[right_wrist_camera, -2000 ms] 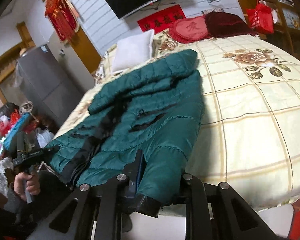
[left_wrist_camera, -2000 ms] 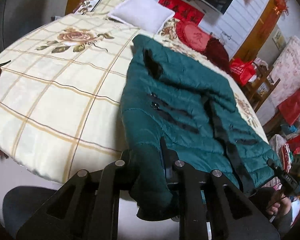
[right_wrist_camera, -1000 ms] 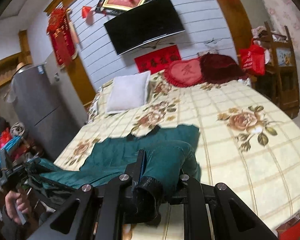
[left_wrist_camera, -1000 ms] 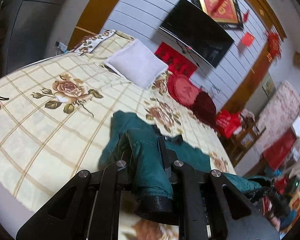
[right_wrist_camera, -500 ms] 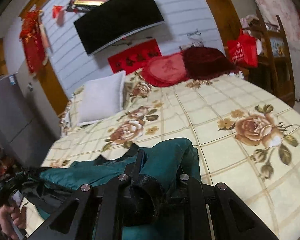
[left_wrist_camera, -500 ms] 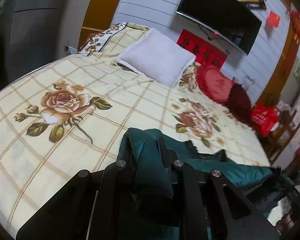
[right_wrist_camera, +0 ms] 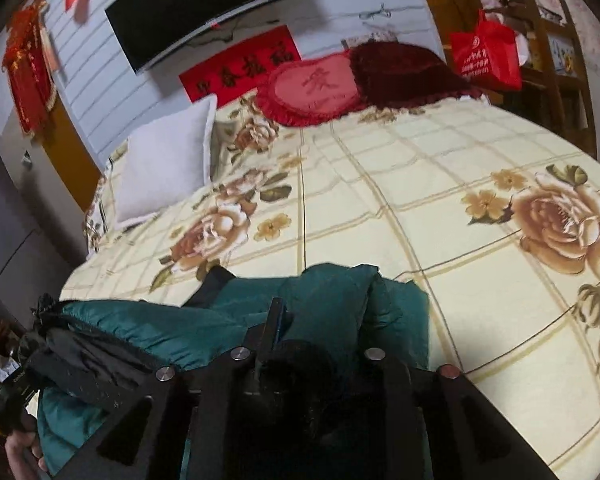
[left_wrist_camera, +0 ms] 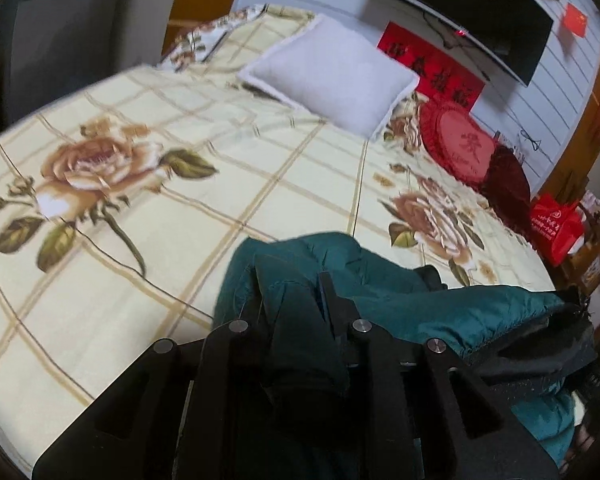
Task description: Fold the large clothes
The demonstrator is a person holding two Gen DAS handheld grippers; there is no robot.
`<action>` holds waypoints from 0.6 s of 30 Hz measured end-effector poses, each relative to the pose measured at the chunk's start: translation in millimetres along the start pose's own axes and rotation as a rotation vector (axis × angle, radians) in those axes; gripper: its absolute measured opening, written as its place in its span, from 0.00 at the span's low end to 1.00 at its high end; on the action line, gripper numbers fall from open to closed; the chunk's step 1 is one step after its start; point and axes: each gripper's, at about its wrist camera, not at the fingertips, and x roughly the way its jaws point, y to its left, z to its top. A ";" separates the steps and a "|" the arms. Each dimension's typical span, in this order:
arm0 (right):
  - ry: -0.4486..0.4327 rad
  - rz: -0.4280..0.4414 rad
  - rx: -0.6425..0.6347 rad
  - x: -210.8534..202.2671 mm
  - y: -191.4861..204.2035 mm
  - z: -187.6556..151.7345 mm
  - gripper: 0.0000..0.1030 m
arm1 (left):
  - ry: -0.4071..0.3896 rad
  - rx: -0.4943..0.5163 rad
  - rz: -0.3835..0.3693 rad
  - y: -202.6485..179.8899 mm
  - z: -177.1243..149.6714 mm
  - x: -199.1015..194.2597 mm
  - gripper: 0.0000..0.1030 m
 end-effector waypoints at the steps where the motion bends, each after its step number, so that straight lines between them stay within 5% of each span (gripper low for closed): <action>1: 0.008 -0.003 0.000 1.5 -0.5 -1.1 0.22 | 0.013 -0.012 -0.006 1.3 0.7 2.3 0.17; 8: 0.007 0.082 0.112 -15.7 -13.3 2.9 0.33 | 0.106 -0.042 -0.071 5.8 16.3 -3.8 0.28; 10: -0.022 0.127 0.145 -29.0 -16.0 4.5 0.44 | 0.109 -0.092 -0.142 11.4 23.4 -12.6 0.42; 11: -0.033 0.134 0.148 -32.3 -14.7 5.6 0.52 | 0.101 -0.096 -0.169 11.9 26.4 -17.1 0.58; 12: -0.055 0.136 0.150 -39.4 -13.8 5.8 0.74 | 0.092 -0.089 -0.184 9.3 28.6 -21.8 0.78; 14: -0.104 0.145 0.146 -52.4 -8.1 6.4 0.83 | 0.044 -0.041 -0.166 0.8 32.8 -33.8 1.00; 18: -0.134 0.109 0.035 -65.3 15.2 8.3 0.83 | -0.077 0.072 -0.120 -17.2 34.5 -55.5 1.00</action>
